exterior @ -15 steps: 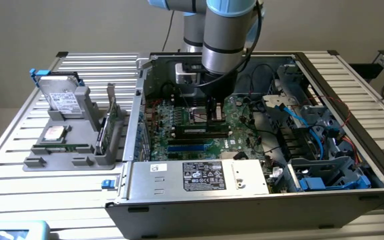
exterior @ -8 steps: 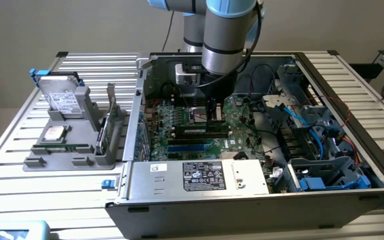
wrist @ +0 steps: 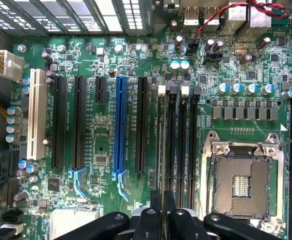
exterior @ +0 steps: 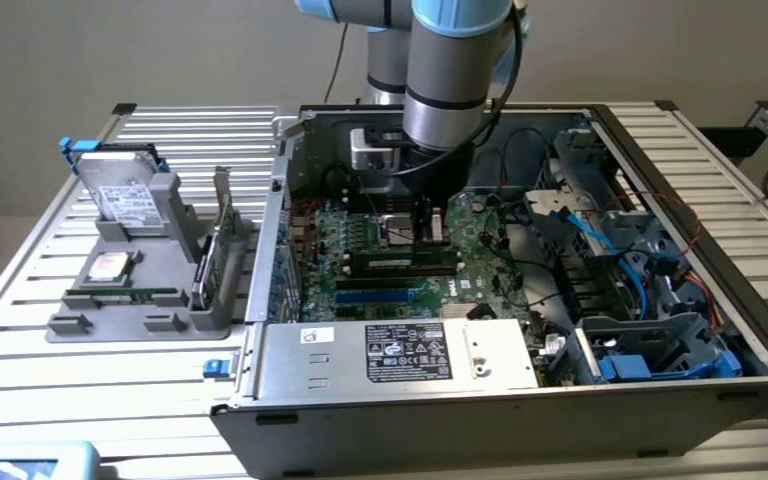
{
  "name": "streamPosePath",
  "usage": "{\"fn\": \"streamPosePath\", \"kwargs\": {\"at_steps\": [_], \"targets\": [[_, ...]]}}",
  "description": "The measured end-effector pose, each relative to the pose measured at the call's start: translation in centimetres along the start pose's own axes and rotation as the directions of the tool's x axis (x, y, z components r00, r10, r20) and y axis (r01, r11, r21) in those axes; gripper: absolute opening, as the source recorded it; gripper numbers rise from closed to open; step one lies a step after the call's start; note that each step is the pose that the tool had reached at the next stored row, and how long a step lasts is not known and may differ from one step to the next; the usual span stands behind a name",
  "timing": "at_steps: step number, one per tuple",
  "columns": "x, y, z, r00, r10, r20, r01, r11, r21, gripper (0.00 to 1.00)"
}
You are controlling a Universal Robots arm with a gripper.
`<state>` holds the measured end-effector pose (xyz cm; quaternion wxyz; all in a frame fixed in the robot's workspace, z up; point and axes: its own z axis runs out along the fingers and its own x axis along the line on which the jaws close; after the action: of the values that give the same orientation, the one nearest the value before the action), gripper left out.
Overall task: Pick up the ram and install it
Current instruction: 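Insert the ram into the slot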
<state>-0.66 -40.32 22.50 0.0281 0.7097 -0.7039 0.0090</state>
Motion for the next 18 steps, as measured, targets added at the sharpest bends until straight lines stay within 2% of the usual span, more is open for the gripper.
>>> {"fn": "streamPosePath", "kwargs": {"at_steps": [18], "targets": [[-0.09, 0.15, 0.1, 1.0, 0.0, 0.0003, 0.0, 1.0, 0.0059, 0.14]]}}
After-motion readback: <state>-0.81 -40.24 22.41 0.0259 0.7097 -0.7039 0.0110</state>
